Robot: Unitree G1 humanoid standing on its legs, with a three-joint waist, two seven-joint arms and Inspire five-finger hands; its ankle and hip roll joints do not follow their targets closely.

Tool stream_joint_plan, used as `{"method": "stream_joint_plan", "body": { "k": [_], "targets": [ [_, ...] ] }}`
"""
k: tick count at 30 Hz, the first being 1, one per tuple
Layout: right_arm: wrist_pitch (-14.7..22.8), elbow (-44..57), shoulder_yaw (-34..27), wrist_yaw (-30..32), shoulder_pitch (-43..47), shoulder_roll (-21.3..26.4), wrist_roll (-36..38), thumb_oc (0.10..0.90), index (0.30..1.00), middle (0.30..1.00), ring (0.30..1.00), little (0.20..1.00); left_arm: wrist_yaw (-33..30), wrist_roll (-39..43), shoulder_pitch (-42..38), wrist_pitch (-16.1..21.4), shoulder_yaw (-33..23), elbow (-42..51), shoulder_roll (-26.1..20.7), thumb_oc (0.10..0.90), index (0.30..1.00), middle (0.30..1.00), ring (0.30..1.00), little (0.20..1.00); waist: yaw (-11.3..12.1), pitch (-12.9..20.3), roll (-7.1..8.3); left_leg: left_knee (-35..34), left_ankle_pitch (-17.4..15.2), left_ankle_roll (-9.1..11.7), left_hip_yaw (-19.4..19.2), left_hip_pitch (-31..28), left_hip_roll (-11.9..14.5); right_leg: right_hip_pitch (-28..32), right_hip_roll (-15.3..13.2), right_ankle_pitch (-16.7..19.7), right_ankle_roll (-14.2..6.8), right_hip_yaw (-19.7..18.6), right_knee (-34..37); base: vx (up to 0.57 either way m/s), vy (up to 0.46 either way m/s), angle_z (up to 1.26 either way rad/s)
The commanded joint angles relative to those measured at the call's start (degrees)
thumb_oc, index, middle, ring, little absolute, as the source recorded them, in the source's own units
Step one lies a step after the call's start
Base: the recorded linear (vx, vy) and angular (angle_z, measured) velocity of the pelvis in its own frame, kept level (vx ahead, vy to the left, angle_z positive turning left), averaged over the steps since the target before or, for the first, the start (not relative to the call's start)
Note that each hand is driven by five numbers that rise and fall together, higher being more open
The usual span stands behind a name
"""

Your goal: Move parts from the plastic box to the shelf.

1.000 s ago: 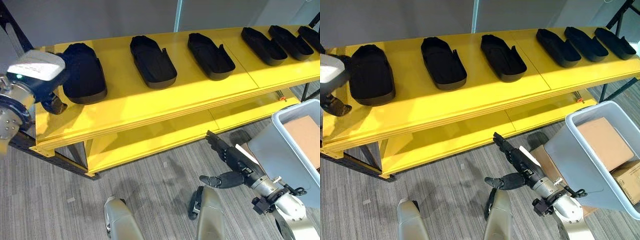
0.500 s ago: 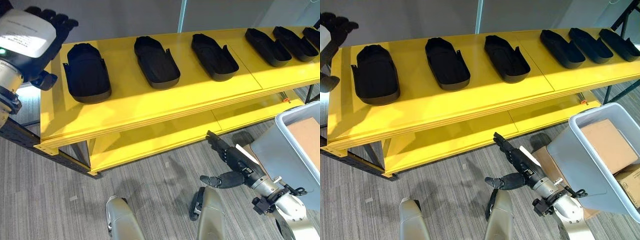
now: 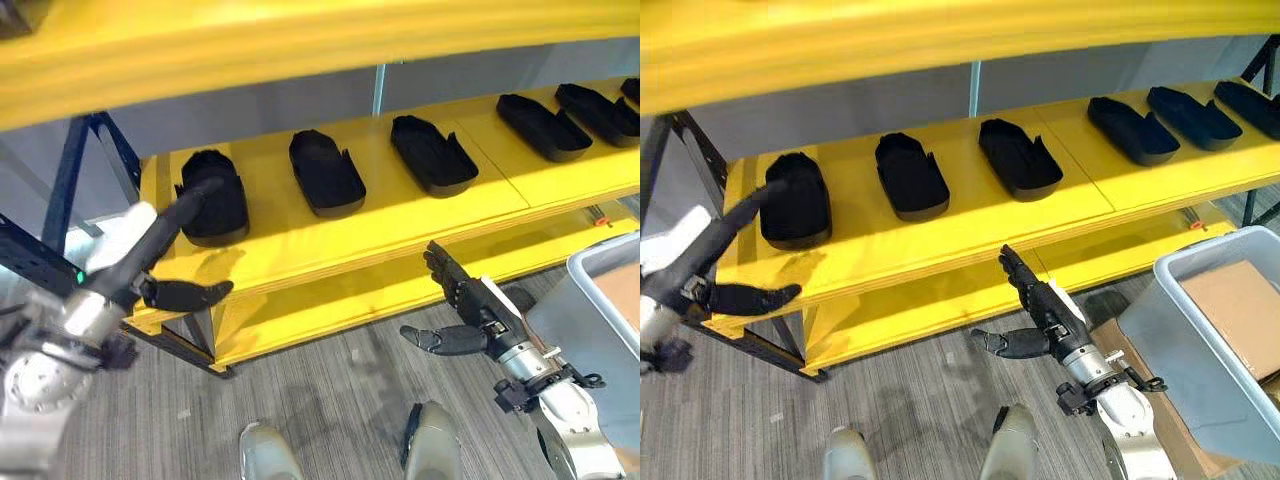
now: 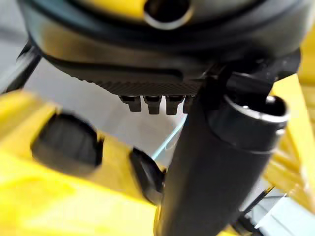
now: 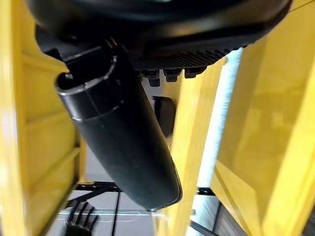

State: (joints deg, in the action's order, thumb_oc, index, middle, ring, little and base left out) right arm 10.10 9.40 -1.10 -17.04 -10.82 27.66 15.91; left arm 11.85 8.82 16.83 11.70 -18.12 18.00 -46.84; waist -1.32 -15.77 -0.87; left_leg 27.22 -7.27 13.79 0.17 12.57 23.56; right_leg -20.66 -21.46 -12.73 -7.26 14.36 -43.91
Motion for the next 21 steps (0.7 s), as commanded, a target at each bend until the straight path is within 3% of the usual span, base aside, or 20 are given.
{"method": "stream_joint_plan", "body": {
  "k": [1, 3, 5, 6, 9, 10, 11, 12, 13, 14, 16, 17, 18, 19, 21],
  "targets": [
    [6.66, 5.76, -2.86, 0.99, 3.17, -0.11, 4.67, 0.900, 1.000, 1.000, 1.000, 1.000, 1.20, 11.13, -2.20, 4.44, 2.57, 1.86, 1.04, 0.900, 1.000, 1.000, 1.000, 1.000, -0.59, 5.19, -1.39, -5.41, 7.27, -3.46, 1.97, 1.52, -0.76, 6.23, 1.55, -0.03, -1.12, -1.68, 5.52, 0.05, -0.128, 0.16],
    [6.41, 5.36, -2.45, 1.24, 2.86, 0.44, 5.05, 0.900, 1.000, 1.000, 1.000, 1.000, 0.95, 10.81, 0.37, 4.16, 4.69, 2.12, 5.16, 0.900, 1.000, 1.000, 1.000, 1.000, -0.35, 5.81, -1.79, -8.91, 9.60, -3.42, 1.61, -0.20, -0.34, 7.64, 2.46, 0.20, -0.73, -0.06, 7.19, 0.03, -0.116, -0.01],
    [6.66, 5.27, -2.30, 1.40, 2.55, 0.58, 5.53, 0.900, 1.000, 1.000, 1.000, 1.000, 2.19, 16.30, 3.14, 4.31, 6.10, 1.11, 10.31, 0.900, 1.000, 1.000, 1.000, 1.000, -0.13, 6.74, -2.52, -12.99, 12.02, -3.53, 0.73, -2.61, 0.72, 8.65, 3.77, 0.10, -0.34, 0.64, 8.97, 0.03, -0.122, -0.08],
    [6.90, 5.83, -1.52, 1.57, 2.65, 0.73, 6.13, 0.900, 1.000, 1.000, 1.000, 1.000, 1.94, 19.94, 3.22, 4.24, 7.66, -0.26, 13.62, 0.900, 1.000, 1.000, 1.000, 1.000, 0.39, 6.88, -2.88, -14.78, 16.78, -2.56, 1.13, -3.49, 1.14, 9.10, 4.25, 0.08, -0.04, 1.33, 9.19, -0.01, -0.137, -0.13],
    [6.88, 5.40, -0.05, 1.67, 1.65, 0.83, 7.37, 0.900, 1.000, 1.000, 1.000, 1.000, 2.18, 22.36, 5.88, 3.64, 9.60, -1.31, 18.95, 0.900, 1.000, 1.000, 1.000, 1.000, 1.09, 8.18, -3.52, -19.82, 22.88, -2.40, -0.10, -5.31, 2.53, 11.00, 6.47, 0.28, 1.13, 3.17, 13.66, 0.02, -0.116, -0.13],
    [6.90, 5.38, -0.05, 1.67, 1.69, 0.86, 7.37, 0.900, 1.000, 1.000, 1.000, 1.000, 2.19, 22.36, 5.86, 3.65, 9.60, -1.31, 18.98, 0.900, 1.000, 1.000, 1.000, 1.000, 1.07, 8.26, -3.71, -20.09, 23.15, -2.39, -0.05, -5.25, 2.70, 11.01, 6.70, 0.56, 1.21, 3.29, 14.00, -0.03, -0.157, -0.06],
    [7.52, 4.85, 0.73, 3.06, 1.01, 0.75, 8.24, 0.900, 1.000, 1.000, 1.000, 1.000, 1.66, 25.42, 5.08, 3.60, 12.81, -4.49, 20.83, 0.900, 1.000, 1.000, 1.000, 1.000, 1.04, 8.06, -3.55, -20.71, 30.34, -1.63, -2.93, -4.31, 3.95, 13.24, 7.99, 0.51, 2.40, 5.52, 17.25, -0.04, -0.097, 0.01],
    [7.54, 4.83, 0.69, 3.07, 1.03, 0.78, 8.23, 0.900, 1.000, 1.000, 1.000, 1.000, 1.66, 25.41, 5.00, 3.64, 12.86, -4.56, 20.85, 0.900, 1.000, 1.000, 1.000, 1.000, 1.05, 8.19, -3.86, -20.94, 30.61, -1.60, -2.80, -4.13, 4.23, 13.26, 8.37, 0.86, 2.51, 5.71, 17.72, -0.06, -0.276, 0.53],
    [7.64, 3.94, 1.67, 4.99, 0.78, 0.42, 7.53, 0.900, 1.000, 1.000, 1.000, 1.000, 0.52, 27.23, 3.70, 3.73, 14.48, -7.04, 22.32, 0.900, 1.000, 1.000, 1.000, 1.000, 1.23, 7.18, -2.24, -16.30, 27.69, -3.38, -7.80, -3.34, 2.29, 16.87, 9.02, 2.47, 3.29, 7.56, 23.29, -0.03, -0.176, 0.80],
    [7.66, 3.91, 1.69, 5.01, 0.83, 0.42, 7.51, 0.900, 1.000, 1.000, 1.000, 1.000, 0.55, 27.25, 3.65, 3.77, 14.48, -7.11, 22.32, 0.900, 1.000, 1.000, 1.000, 1.000, 1.18, 7.08, -2.25, -16.13, 27.56, -3.42, -7.73, -3.32, 2.29, 17.03, 9.03, 2.53, 3.25, 7.61, 23.40, -0.04, -0.194, 0.98],
    [6.73, 3.04, 2.79, 4.64, 0.48, 0.04, 7.65, 0.900, 1.000, 1.000, 1.000, 1.000, 0.23, 30.14, 4.43, 2.83, 14.84, -8.48, 25.50, 0.900, 1.000, 1.000, 1.000, 1.000, 2.42, 7.13, -1.68, -13.67, 20.00, -5.52, -3.20, -3.50, -4.50, 18.67, 9.05, 4.99, 2.38, 7.25, 28.45, 0.00, -0.035, 0.19],
    [6.52, 3.11, 2.60, 4.38, -0.19, 0.01, 7.03, 0.900, 1.000, 1.000, 1.000, 1.000, -0.32, 29.56, 4.85, 2.76, 14.22, -8.35, 26.30, 0.900, 1.000, 1.000, 1.000, 1.000, 2.50, 7.14, -1.12, -12.72, 17.37, -6.07, -3.54, -3.64, -5.76, 19.83, 8.66, 5.50, 2.38, 8.12, 29.71, 0.02, -0.022, -0.62],
    [6.51, 3.12, 2.60, 4.38, -0.19, 0.01, 7.02, 0.900, 1.000, 1.000, 1.000, 1.000, -0.34, 29.55, 4.86, 2.73, 14.21, -8.31, 26.31, 0.900, 1.000, 1.000, 1.000, 1.000, 2.37, 7.25, -1.15, -12.79, 17.50, -6.14, -3.42, -3.44, -5.80, 19.86, 8.71, 5.76, 2.38, 8.29, 30.03, 0.06, 0.015, -0.67],
    [6.31, 2.41, 2.75, 5.18, -0.93, -1.01, 5.94, 0.900, 1.000, 1.000, 1.000, 1.000, -0.53, 32.24, 4.80, 2.16, 14.79, -9.56, 28.14, 0.900, 1.000, 1.000, 1.000, 1.000, 1.75, 7.98, -0.98, -15.00, 14.30, -6.59, -7.33, -6.46, -5.43, 21.59, 8.47, 6.27, 1.71, 9.73, 31.75, 0.07, 0.081, 0.09],
    [6.02, 0.70, 2.47, 5.76, -1.89, -2.07, 6.61, 0.900, 1.000, 1.000, 1.000, 1.000, -1.69, 31.60, 4.28, 2.86, 15.79, -12.43, 29.57, 0.900, 1.000, 1.000, 1.000, 1.000, 1.42, 8.86, -1.26, -19.10, 14.33, -6.41, -8.56, -8.29, -6.47, 22.14, 7.72, 7.93, 0.50, 9.89, 32.81, 0.08, 0.123, 0.94]
  ]
}}
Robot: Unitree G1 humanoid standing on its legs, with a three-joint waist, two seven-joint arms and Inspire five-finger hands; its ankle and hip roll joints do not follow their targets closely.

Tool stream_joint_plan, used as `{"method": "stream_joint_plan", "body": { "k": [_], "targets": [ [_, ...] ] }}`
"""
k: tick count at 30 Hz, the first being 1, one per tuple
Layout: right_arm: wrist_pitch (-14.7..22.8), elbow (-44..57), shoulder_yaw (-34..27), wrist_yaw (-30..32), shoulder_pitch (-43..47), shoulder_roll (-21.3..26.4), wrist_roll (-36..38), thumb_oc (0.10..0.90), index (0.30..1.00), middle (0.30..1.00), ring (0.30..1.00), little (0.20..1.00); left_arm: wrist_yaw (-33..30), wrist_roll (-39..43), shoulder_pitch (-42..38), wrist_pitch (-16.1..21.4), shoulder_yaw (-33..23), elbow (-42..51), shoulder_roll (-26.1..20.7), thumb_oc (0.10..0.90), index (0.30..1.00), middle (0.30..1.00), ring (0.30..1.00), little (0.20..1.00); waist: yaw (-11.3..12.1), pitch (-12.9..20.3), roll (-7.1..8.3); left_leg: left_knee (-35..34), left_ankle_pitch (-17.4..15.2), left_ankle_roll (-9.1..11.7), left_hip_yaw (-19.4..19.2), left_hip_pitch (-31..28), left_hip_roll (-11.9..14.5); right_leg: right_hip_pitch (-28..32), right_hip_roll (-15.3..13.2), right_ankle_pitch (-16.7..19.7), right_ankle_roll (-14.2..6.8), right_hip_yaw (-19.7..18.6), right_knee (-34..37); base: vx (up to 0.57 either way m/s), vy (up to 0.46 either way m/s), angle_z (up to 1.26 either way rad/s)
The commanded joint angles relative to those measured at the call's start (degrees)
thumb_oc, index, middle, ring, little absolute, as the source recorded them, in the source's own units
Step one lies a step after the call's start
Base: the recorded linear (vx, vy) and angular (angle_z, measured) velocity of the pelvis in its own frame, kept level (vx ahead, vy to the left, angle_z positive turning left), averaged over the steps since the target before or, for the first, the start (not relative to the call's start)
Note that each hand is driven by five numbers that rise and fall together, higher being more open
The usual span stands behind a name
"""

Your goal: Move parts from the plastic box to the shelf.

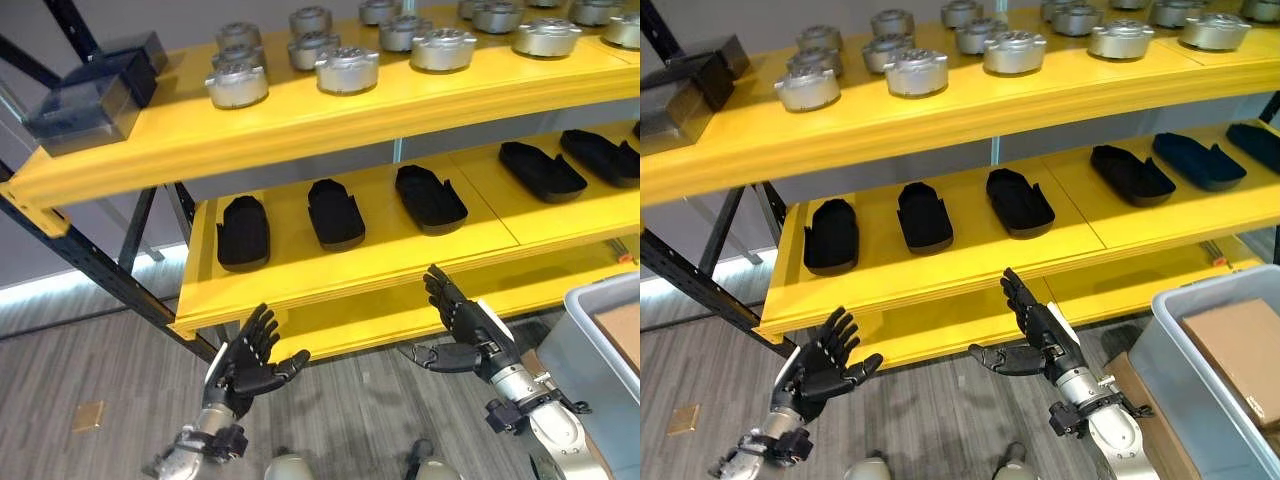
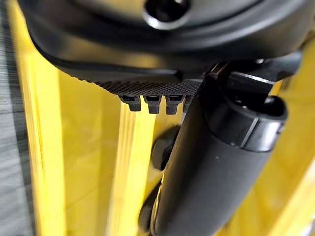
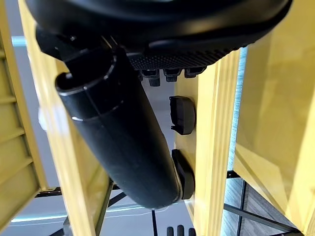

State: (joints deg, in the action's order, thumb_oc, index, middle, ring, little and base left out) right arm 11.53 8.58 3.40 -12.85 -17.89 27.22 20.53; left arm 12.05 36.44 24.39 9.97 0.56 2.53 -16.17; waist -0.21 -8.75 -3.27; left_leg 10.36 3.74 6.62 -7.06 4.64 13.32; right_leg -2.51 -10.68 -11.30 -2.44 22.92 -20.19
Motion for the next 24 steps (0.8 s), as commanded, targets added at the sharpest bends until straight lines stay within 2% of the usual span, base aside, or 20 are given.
{"method": "stream_joint_plan", "body": {
  "k": [1, 2, 3, 7, 12, 17, 24],
  "targets": [
    [4.59, 1.52, -2.04, 1.57, 5.20, -1.62, 1.99, 0.900, 1.000, 1.000, 1.000, 1.000, -1.90, 3.97, -3.30, 4.61, -2.87, 3.01, -1.09, 0.900, 1.000, 1.000, 1.000, 1.000, 0.33, 1.81, 1.17, -2.33, 3.36, 0.74, -1.38, -0.45, 3.71, 4.02, -3.12, 6.52, -4.34, 1.31, 9.10, 0.07, 0.208, 0.73],
    [4.36, 0.83, -2.90, 2.12, 4.30, -2.40, 1.47, 0.900, 1.000, 1.000, 1.000, 1.000, -2.39, 3.03, -3.13, 4.75, -2.78, 2.36, -0.65, 0.900, 1.000, 1.000, 1.000, 1.000, 0.14, 2.70, 1.48, -5.16, 1.24, 0.21, -1.95, -1.86, 2.20, 4.91, -5.13, 8.23, -5.66, 2.21, 10.16, 0.07, 0.227, 0.31],
    [4.20, -0.35, -2.70, 2.61, 3.98, -2.82, 1.45, 0.900, 1.000, 1.000, 1.000, 1.000, -2.66, 4.59, -3.32, 4.66, -2.11, 0.67, 0.08, 0.900, 1.000, 1.000, 1.000, 1.000, -0.01, 3.15, 1.60, -6.64, 1.25, 0.02, -2.09, -2.53, 1.35, 4.95, -5.89, 9.24, -6.16, 2.17, 10.59, 0.10, 0.290, 0.05],
    [3.56, -2.62, -1.89, 3.59, 4.29, -4.07, 0.85, 0.900, 1.000, 1.000, 1.000, 1.000, -3.33, 2.59, -3.56, 4.55, -1.11, -0.74, -0.12, 0.900, 1.000, 1.000, 1.000, 1.000, 0.25, 4.74, 2.78, -11.01, 0.45, -1.43, -2.68, -4.51, -1.89, 5.52, -8.62, 12.64, -8.25, 2.37, 12.81, 0.06, 0.212, 0.12],
    [3.05, -4.92, 0.47, 4.54, 6.06, -5.68, -0.18, 0.900, 1.000, 1.000, 1.000, 1.000, -4.07, -0.49, -5.09, 5.03, 0.24, -2.19, -0.92, 0.900, 1.000, 1.000, 1.000, 1.000, 1.12, 5.82, 5.29, -14.00, -0.58, -2.94, -3.26, -5.93, -5.19, 5.28, -11.69, 16.26, -10.64, 2.19, 13.71, 0.03, 0.146, 0.05],
    [2.60, -6.28, 2.21, 5.04, 6.61, -6.37, -0.54, 0.900, 1.000, 1.000, 1.000, 1.000, -5.33, -1.82, -6.50, 5.48, 1.09, -3.29, -0.98, 0.900, 1.000, 1.000, 1.000, 1.000, 1.70, 6.50, 7.02, -13.96, -1.35, -3.48, -3.09, -5.92, -6.35, 5.96, -12.79, 18.15, -11.61, 2.39, 15.61, 0.02, 0.040, -0.01],
    [1.88, -8.36, 4.14, 5.35, 7.15, -6.54, -0.29, 0.900, 1.000, 1.000, 1.000, 1.000, -6.83, -2.35, -7.27, 5.31, 1.72, -5.69, -0.43, 0.900, 1.000, 1.000, 1.000, 1.000, 2.01, 7.08, 7.93, -14.10, -1.28, -3.18, -3.57, -6.17, -5.77, 6.06, -12.66, 18.85, -11.69, 2.42, 16.18, 0.01, -0.011, -0.04]
  ]
}}
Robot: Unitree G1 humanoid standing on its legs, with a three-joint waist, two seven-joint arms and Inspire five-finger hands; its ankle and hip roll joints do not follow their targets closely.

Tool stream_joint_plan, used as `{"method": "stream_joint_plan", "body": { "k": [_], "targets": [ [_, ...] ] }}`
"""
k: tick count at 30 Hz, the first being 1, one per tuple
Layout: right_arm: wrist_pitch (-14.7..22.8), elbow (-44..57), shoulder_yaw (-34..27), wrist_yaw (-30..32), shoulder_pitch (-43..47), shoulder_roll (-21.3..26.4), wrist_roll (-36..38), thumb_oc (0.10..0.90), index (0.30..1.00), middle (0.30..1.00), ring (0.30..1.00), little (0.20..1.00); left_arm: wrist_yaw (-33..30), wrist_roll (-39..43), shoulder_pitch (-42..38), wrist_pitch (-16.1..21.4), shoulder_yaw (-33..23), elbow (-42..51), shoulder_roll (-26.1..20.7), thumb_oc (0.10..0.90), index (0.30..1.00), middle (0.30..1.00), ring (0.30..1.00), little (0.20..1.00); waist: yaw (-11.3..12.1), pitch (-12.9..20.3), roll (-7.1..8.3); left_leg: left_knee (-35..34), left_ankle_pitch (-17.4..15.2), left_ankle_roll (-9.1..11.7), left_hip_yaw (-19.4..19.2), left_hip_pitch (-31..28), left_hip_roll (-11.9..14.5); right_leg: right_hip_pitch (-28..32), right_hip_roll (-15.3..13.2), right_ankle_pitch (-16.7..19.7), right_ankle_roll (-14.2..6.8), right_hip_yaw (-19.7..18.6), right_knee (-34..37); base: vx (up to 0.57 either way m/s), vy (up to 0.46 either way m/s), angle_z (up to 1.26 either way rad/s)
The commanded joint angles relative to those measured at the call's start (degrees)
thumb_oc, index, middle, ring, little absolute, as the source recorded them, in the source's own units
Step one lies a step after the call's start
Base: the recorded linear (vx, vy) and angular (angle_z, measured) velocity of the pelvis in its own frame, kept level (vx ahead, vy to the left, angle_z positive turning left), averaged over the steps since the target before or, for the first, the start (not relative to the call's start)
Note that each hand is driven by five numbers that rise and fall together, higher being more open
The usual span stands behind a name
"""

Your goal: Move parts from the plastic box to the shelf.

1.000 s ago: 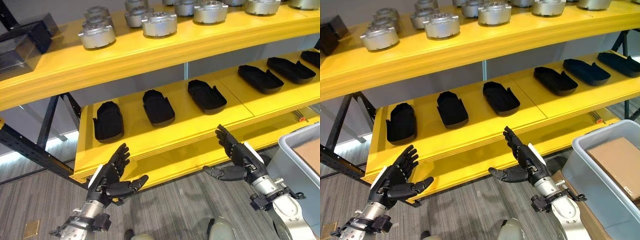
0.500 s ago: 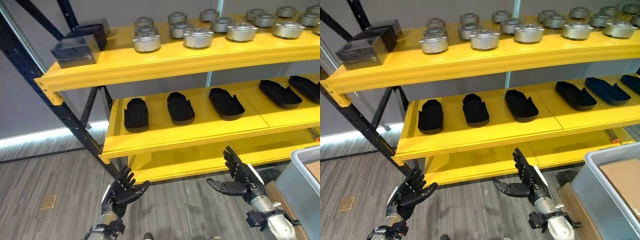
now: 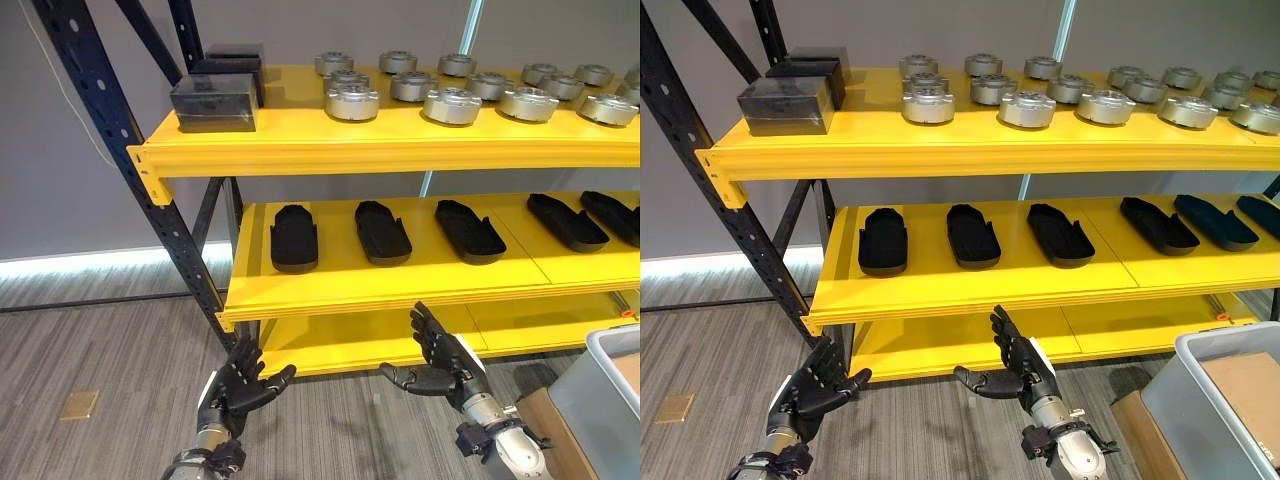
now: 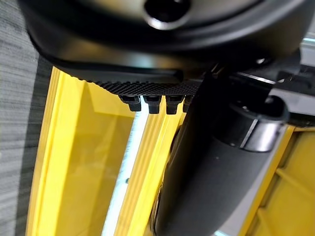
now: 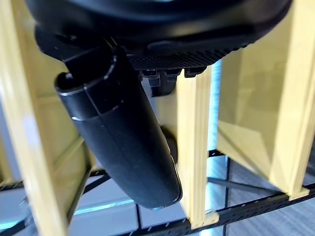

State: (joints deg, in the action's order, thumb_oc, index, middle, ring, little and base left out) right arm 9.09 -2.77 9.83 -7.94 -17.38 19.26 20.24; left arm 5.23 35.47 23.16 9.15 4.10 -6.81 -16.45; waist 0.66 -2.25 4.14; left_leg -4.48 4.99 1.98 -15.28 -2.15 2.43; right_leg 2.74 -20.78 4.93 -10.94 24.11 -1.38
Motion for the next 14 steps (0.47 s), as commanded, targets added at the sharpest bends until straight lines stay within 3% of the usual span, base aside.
{"method": "stream_joint_plan", "body": {
  "k": [1, 14],
  "targets": [
    [4.30, 2.79, -2.10, 0.39, 6.75, 1.44, -0.02, 0.900, 1.000, 1.000, 1.000, 1.000, -0.06, -1.32, -6.13, 6.13, -1.79, 3.41, -0.07, 0.900, 1.000, 1.000, 1.000, 1.000, 1.09, 0.56, 0.50, 0.67, -2.46, 1.55, 4.62, 0.58, 5.24, 0.84, -2.50, 2.58, -3.17, 1.32, -2.64, 0.01, -0.016, -0.03],
    [4.57, 1.87, -2.07, 0.56, 7.75, 2.23, -0.23, 0.900, 1.000, 1.000, 1.000, 1.000, -0.99, -5.66, -6.85, 7.36, -2.62, 3.68, -1.40, 0.900, 1.000, 1.000, 1.000, 1.000, 0.10, 0.25, -0.27, 0.26, -1.60, 2.50, 4.19, 0.18, 6.84, 0.78, -1.63, 2.18, -2.94, 0.79, -2.63, 0.00, -0.007, -0.01]
  ]
}}
